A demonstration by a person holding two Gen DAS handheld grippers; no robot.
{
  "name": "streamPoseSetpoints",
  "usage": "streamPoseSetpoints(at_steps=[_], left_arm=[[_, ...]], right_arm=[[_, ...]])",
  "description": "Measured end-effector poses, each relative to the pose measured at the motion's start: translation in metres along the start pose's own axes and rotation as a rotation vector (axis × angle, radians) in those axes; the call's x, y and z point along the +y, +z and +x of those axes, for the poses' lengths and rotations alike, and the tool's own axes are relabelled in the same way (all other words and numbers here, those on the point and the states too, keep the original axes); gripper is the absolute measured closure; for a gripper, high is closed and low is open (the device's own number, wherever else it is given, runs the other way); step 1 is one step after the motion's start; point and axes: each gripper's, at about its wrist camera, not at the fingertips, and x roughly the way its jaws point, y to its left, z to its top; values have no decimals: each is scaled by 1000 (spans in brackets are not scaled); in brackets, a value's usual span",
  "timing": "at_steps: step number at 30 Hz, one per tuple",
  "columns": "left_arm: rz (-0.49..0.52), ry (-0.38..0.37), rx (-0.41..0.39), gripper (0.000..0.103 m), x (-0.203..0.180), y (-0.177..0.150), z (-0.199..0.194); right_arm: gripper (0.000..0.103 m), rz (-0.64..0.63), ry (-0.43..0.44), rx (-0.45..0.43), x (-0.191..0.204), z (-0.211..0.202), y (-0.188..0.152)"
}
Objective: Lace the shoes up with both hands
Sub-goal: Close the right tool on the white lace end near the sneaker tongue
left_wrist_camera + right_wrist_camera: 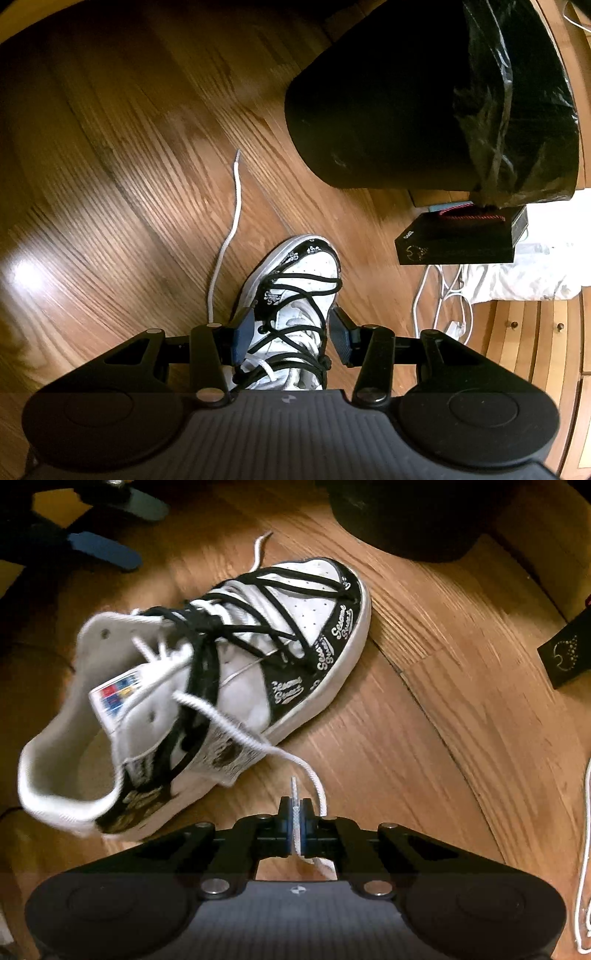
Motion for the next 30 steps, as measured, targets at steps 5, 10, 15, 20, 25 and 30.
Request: streamPoseSetpoints(at_steps=[5,10,15,20,25,30], left_arm=[[14,9,-10,55,-1,0,-1],[20,15,-7,55,-1,-2,1],[22,15,-4,55,0,-3,1],[-5,10,-1,55,5,-2,1],[-1,21,0,55,7,-3,2],[14,18,8,55,6,-6,1]], right_arm=[[98,7,40,-65,-2,-30,-4],[98,-30,86,-200,8,-67,4],[98,-115,109,-281,44,-85,13],[98,-198,38,-305,88,-76,29],[98,-273,-47,-258,115,-54,37],[98,-379,-182,-207,127,-31,41]])
